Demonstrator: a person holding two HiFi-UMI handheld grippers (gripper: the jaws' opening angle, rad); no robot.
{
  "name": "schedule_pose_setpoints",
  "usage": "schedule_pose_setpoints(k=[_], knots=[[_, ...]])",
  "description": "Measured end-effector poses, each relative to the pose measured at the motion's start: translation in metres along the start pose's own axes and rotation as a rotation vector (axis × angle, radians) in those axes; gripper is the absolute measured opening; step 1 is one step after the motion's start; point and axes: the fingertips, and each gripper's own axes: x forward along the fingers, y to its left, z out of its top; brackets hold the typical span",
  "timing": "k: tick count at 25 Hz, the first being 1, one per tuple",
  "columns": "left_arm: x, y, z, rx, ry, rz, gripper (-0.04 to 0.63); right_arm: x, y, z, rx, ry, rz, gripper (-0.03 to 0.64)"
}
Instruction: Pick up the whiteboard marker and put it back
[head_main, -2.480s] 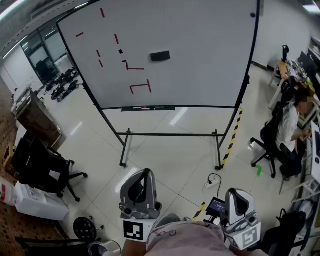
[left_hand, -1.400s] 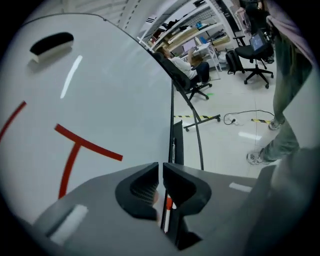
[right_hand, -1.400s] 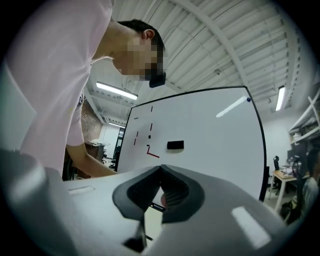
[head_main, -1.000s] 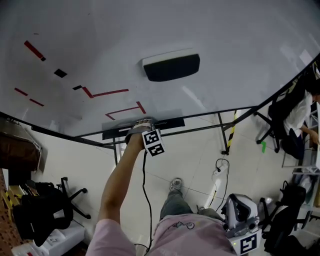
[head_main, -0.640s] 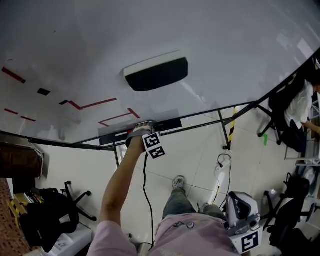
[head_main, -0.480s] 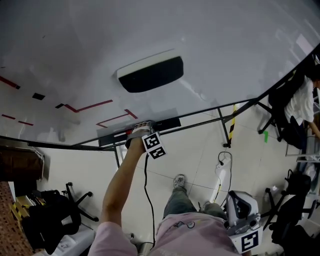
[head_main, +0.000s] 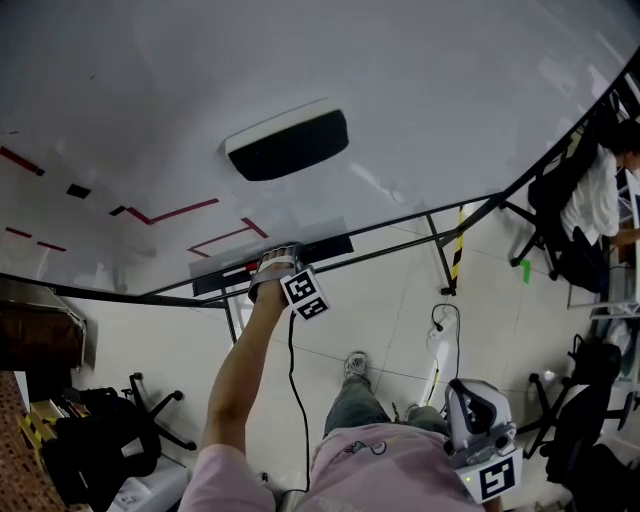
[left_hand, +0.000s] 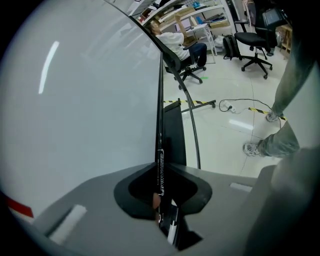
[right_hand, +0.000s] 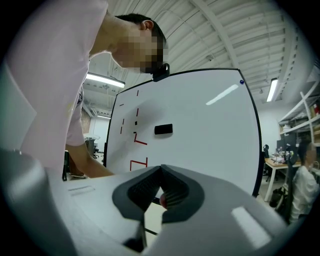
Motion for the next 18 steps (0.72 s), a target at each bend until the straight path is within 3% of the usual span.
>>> schedule_pose_setpoints(k=[5, 9, 13, 18], knots=[[-0.024, 0.014, 0.005, -0.007, -0.04, 0.079, 0.049, -0.014, 0.002, 0.005, 0.014, -0.031, -0.007, 0.003], [-0.073, 0.032, 0.024, -0.047, -0.109, 0.178, 0.049, -0.033, 0.002, 0.009, 0.011, -0.071, -0.008, 0.003], [-0.165, 0.034, 0.06, -0.106, -0.224, 0.307, 0.049, -0.075, 0.004, 0.018, 0.016, -0.125, 0.005, 0.003], [-0.325, 0.016, 0.125, -0.199, -0.382, 0.544, 0.049, -0.149, 0.005, 0.025, 0.0, -0.232, 0.04, 0.003]])
